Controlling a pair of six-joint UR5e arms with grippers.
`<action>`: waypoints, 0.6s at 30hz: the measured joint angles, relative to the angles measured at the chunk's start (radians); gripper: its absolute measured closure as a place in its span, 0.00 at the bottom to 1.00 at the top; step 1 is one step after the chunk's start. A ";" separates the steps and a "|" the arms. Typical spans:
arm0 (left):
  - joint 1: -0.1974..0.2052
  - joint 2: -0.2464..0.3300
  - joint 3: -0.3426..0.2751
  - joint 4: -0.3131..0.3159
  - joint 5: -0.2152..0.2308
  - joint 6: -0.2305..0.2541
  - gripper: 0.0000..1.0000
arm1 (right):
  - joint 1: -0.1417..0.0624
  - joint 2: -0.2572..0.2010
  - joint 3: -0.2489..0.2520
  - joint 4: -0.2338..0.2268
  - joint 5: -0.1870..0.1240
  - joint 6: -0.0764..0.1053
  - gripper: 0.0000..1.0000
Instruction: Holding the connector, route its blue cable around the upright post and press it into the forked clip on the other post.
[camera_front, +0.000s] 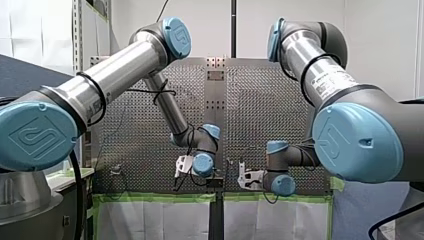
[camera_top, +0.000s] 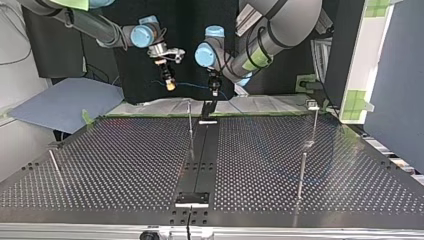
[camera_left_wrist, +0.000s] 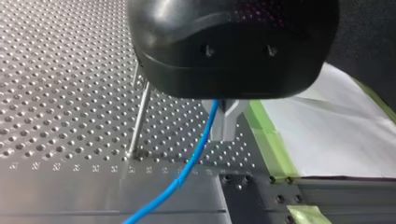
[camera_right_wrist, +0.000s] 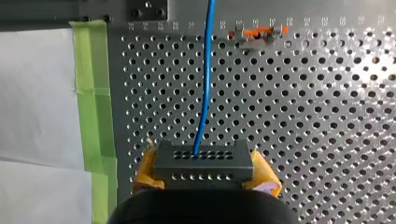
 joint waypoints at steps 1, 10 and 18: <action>-0.001 0.000 0.000 0.001 0.000 0.000 1.00 | -0.002 0.000 -0.001 0.001 0.000 0.000 1.00; -0.002 0.000 0.001 0.019 -0.001 0.001 1.00 | -0.021 0.000 -0.017 0.017 -0.002 0.001 1.00; -0.002 0.000 0.001 0.031 0.003 0.005 1.00 | -0.036 0.000 -0.034 0.031 -0.004 0.001 1.00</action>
